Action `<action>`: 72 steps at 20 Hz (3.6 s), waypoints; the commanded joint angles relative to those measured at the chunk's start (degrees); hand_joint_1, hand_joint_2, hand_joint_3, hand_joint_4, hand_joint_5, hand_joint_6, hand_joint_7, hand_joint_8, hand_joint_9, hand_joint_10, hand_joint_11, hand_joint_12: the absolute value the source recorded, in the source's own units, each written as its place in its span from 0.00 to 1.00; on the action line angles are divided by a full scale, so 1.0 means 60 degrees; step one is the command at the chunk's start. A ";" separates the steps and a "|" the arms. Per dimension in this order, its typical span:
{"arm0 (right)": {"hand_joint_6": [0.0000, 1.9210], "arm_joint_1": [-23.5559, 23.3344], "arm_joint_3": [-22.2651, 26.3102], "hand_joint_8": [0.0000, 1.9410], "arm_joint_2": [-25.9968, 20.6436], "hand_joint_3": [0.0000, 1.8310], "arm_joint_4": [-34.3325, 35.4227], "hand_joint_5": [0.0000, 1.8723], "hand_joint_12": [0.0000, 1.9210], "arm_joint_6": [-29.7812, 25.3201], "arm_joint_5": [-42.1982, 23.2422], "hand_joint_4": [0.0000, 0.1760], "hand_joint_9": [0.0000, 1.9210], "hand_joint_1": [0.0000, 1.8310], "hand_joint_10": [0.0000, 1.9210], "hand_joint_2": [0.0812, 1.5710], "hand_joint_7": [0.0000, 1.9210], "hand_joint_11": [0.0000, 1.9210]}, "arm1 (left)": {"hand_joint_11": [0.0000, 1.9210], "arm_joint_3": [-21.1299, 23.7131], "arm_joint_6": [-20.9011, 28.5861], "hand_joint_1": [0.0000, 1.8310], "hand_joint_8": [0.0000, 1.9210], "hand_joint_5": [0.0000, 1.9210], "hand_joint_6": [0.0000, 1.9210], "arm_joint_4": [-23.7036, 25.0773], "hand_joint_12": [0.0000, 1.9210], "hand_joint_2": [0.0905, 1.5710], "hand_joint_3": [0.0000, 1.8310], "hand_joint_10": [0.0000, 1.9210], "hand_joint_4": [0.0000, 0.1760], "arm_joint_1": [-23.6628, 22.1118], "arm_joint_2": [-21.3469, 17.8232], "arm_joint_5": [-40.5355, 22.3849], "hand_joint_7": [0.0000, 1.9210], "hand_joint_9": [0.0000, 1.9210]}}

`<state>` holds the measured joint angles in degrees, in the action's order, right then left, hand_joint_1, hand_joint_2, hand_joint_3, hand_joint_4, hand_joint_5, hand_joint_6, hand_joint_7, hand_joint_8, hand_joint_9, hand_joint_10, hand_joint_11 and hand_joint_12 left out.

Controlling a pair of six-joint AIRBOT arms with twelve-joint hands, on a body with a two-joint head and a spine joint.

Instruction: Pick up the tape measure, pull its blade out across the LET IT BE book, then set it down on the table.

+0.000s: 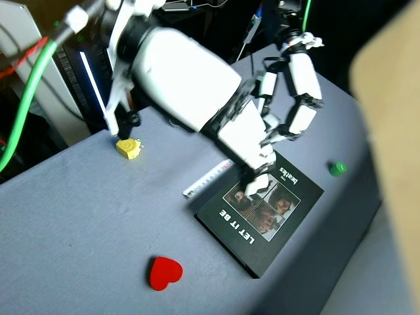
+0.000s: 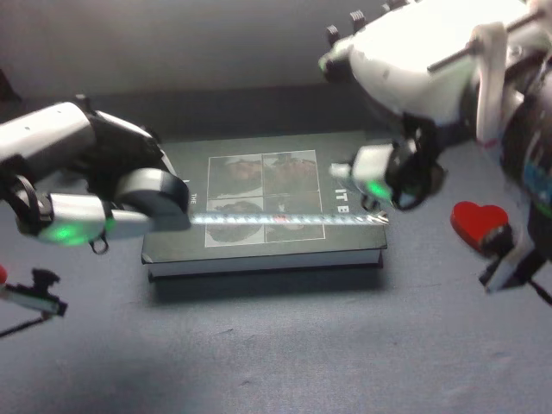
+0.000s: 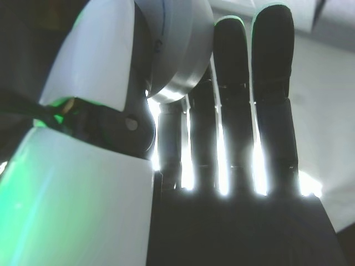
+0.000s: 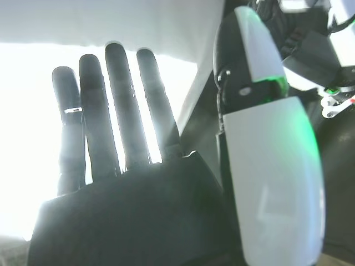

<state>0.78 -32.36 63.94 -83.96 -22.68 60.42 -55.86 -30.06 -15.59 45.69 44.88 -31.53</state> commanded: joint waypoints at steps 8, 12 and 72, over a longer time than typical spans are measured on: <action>0.01 0.0550 -0.1087 0.01 0.0783 0.00 -0.0806 0.31 0.47 -0.0323 -0.0495 0.00 0.30 0.48 0.01 0.70 0.33 0.11 | 0.43 -0.0400 0.0317 0.75 0.54 0.47 0.47 -0.0872 0.62 0.70 0.00 0.68 0.00 -0.0558 0.0080 -0.0742 0.51 0.46; 0.00 0.0128 -0.1400 0.01 0.0792 0.00 -0.0275 0.30 0.48 -0.0097 -0.0840 0.00 0.34 0.51 0.02 0.69 0.34 0.14 | 0.44 -0.0525 0.0498 0.75 0.54 0.47 0.46 -0.0873 0.62 0.70 0.00 0.68 0.00 -0.0574 0.0085 -0.0797 0.50 0.47; 0.01 0.0559 -0.4209 0.01 0.2738 0.00 0.0911 0.37 0.49 -0.0188 -0.1605 0.00 0.38 0.51 0.01 0.71 0.39 0.18 | 0.44 -0.1121 0.1504 0.75 0.54 0.46 0.46 0.0411 0.60 0.70 0.00 0.68 0.00 -0.0853 0.0177 -0.0614 0.51 0.47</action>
<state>4.58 -57.41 80.77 -74.17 -23.70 50.96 -62.33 -21.96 -12.56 41.12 45.98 -27.86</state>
